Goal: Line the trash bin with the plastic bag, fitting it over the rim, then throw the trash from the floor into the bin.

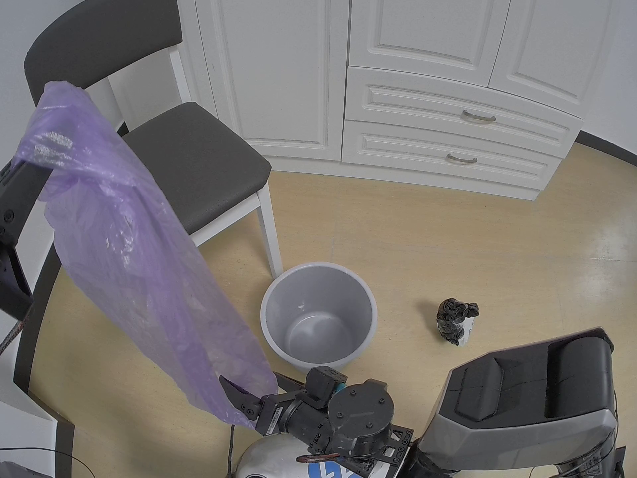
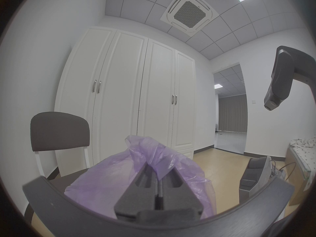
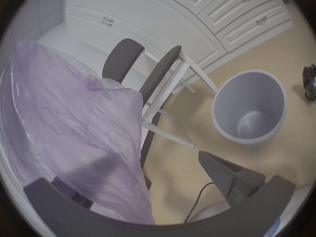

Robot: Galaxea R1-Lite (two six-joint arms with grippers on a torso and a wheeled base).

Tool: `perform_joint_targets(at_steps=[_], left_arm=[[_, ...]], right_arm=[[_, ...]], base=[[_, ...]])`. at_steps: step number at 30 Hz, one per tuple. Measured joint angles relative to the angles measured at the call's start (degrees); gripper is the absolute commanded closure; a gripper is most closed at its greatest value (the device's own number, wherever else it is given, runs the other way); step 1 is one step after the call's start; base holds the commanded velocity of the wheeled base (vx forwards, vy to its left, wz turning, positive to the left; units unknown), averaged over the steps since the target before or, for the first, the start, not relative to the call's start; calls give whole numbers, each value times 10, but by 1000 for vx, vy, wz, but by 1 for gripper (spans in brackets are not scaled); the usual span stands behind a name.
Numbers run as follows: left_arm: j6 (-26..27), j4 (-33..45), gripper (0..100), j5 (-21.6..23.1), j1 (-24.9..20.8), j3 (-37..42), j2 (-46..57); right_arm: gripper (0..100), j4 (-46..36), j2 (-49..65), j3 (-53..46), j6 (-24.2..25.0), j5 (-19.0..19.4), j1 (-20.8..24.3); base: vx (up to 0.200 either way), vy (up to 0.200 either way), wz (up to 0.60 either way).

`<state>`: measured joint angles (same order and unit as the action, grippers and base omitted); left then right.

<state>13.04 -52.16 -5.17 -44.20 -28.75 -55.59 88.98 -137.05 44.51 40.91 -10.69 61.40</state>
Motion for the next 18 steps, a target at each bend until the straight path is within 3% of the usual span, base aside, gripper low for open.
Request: perform_joint_targets(at_steps=[18], left_arm=[[0, 6, 100, 0, 0, 2, -1]], right_arm=[[100, 0, 21, 3, -10, -9, -1]], base=[[0, 0, 0]])
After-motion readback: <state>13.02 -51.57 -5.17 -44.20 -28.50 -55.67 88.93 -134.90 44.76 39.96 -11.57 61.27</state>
